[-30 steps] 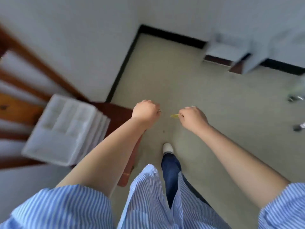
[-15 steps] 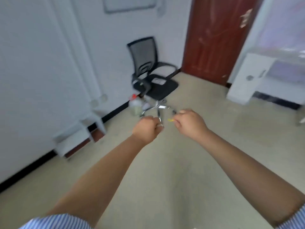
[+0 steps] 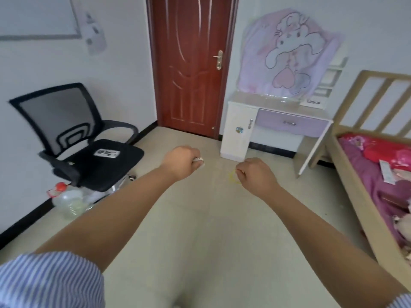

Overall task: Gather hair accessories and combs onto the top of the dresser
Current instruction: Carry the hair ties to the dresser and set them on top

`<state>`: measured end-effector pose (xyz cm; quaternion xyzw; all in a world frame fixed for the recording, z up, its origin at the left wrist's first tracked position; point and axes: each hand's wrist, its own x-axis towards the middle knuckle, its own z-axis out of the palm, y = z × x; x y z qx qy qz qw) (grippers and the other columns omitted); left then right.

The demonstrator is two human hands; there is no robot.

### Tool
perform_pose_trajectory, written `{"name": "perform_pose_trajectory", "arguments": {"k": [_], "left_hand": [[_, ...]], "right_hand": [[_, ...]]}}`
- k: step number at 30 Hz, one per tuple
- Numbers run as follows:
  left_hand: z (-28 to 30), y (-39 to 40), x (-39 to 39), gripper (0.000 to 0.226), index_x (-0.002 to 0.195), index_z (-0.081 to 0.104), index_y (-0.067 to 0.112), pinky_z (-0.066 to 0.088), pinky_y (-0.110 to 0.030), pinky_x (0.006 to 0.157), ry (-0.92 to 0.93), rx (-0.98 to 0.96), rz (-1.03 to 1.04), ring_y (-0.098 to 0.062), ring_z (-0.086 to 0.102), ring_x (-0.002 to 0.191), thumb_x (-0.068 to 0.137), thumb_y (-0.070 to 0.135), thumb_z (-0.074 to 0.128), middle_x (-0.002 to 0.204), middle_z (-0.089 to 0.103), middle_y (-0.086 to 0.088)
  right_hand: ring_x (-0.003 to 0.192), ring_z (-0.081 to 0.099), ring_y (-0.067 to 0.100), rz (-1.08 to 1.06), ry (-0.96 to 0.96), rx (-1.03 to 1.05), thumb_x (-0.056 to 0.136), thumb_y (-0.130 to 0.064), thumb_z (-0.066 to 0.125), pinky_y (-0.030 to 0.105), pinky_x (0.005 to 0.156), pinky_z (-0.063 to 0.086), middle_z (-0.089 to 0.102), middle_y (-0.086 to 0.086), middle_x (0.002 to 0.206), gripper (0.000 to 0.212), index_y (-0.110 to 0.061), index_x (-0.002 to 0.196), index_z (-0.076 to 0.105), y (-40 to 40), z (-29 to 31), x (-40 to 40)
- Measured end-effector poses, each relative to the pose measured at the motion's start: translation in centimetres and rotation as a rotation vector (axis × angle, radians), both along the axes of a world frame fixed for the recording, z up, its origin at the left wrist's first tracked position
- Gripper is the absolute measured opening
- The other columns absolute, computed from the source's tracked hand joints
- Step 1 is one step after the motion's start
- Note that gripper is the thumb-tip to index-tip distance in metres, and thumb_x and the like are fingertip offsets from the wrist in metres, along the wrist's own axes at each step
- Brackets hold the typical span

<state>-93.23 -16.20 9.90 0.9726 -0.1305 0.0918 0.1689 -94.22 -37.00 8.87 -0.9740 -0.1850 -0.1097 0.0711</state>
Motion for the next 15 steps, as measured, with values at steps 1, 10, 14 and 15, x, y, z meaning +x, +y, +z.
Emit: {"name": "perform_pose_trajectory", "arguments": {"k": [1,10,14,15], "left_hand": [[-0.1,-1.2,3.3,0.025,0.094,0.063,0.004,0.047,-0.034,0.078,-0.002,-0.014,-0.020,-0.032,0.057,0.097,0.092,0.026,0.052,0.102,0.064,-0.017],[2.9,-13.0,34.3,0.027,0.090,0.065,0.001,0.044,-0.032,0.074,0.084,-0.077,-0.183,-0.032,0.060,0.094,0.091,0.025,0.054,0.098,0.066,-0.023],[3.6,-18.6,46.1,0.023,0.087,0.066,0.008,0.047,-0.034,0.076,0.108,-0.036,-0.241,-0.033,0.061,0.094,0.091,0.024,0.051,0.099,0.067,-0.021],[3.3,-20.1,49.1,0.022,0.087,0.067,0.008,0.046,-0.033,0.074,0.110,-0.036,-0.247,-0.033,0.061,0.093,0.091,0.022,0.051,0.097,0.068,-0.021]], "right_hand": [[0.093,0.059,0.032,-0.022,-0.006,0.007,0.092,-0.011,0.044,0.035,0.079,0.045,0.066,0.025,0.095,0.026,0.002,0.089,0.067,-1.3,0.1,2.9],[0.091,0.061,0.034,-0.289,0.055,0.093,0.090,-0.010,0.049,0.035,0.073,0.046,0.069,0.024,0.093,0.023,0.003,0.084,0.067,-12.9,3.1,29.9],[0.079,0.059,0.032,-0.337,0.021,0.125,0.088,-0.006,0.049,0.034,0.064,0.041,0.068,0.028,0.088,0.030,-0.004,0.062,0.063,-18.4,4.0,39.7],[0.076,0.058,0.032,-0.342,0.008,0.132,0.088,-0.005,0.049,0.033,0.061,0.038,0.067,0.029,0.085,0.033,-0.008,0.056,0.059,-19.8,3.9,42.3]]}}
